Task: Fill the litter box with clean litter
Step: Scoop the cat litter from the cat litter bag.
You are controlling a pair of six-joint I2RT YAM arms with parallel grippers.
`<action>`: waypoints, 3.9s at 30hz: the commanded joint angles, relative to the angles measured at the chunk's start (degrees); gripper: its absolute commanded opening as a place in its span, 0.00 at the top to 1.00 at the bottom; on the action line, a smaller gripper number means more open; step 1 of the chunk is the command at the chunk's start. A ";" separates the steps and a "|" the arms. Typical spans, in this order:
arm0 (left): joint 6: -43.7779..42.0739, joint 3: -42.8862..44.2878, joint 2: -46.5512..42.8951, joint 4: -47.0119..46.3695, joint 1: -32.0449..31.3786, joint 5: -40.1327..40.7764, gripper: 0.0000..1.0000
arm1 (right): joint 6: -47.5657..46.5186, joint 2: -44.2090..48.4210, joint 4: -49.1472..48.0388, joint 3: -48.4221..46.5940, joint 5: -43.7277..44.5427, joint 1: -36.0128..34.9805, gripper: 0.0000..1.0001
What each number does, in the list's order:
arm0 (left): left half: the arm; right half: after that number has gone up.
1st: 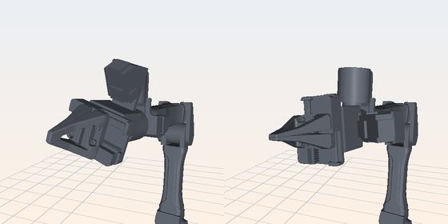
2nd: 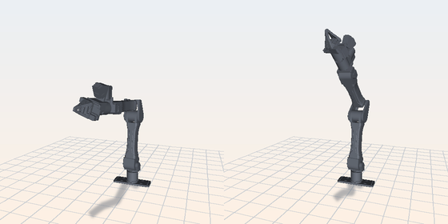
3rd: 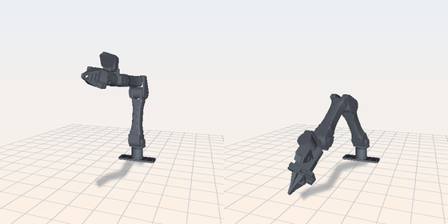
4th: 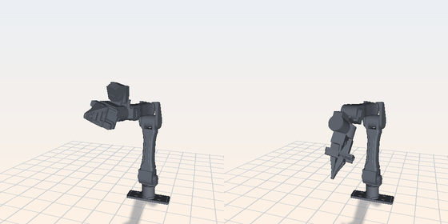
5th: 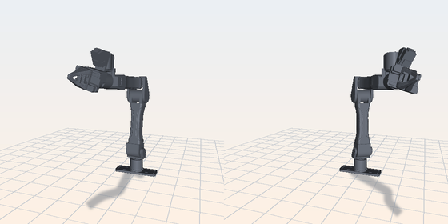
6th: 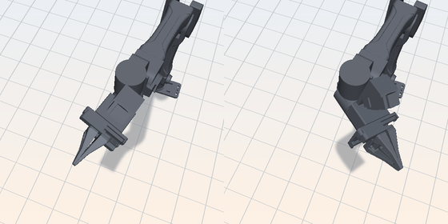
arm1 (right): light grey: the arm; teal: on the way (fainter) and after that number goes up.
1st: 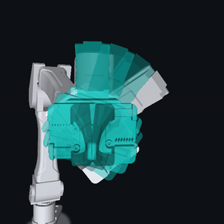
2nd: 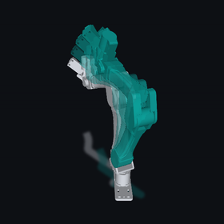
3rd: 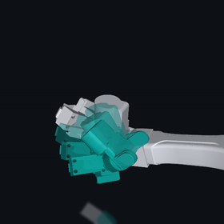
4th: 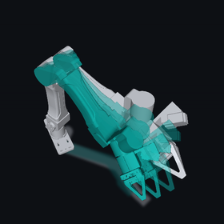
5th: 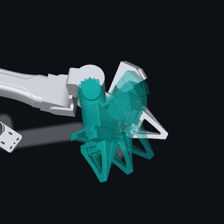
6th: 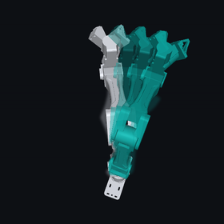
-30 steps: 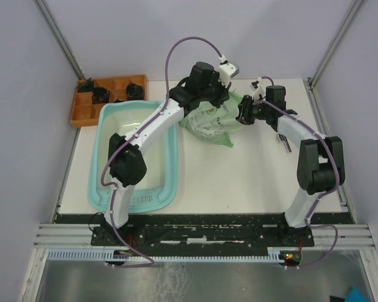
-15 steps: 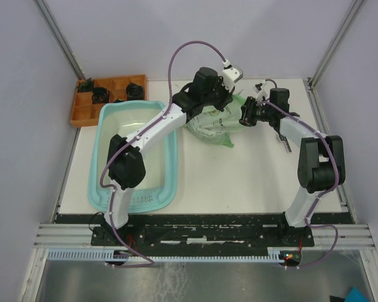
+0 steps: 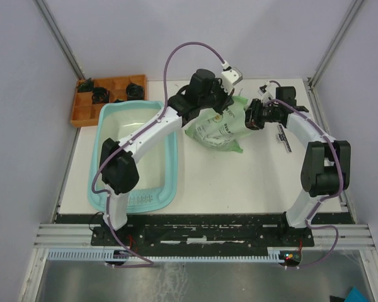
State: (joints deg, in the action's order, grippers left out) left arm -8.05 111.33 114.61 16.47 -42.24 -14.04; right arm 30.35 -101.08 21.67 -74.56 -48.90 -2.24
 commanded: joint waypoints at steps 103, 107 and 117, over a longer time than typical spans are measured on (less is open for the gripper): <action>3.76 -25.50 -25.79 -28.73 -0.91 8.58 0.64 | 1.94 23.88 5.87 8.50 -22.99 27.52 0.98; 3.66 -25.64 -26.09 -28.27 -0.89 8.86 0.65 | 2.89 23.56 5.45 9.56 -24.13 29.11 0.98; 3.57 -26.13 -26.88 -27.80 -0.91 9.10 0.65 | 9.05 23.56 0.12 13.01 -26.60 32.30 0.98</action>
State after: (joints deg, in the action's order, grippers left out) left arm -3.95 85.84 90.78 -9.50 -42.89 -6.02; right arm 35.83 -79.44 27.09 -62.15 -70.91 29.12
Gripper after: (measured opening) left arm 0.352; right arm 0.349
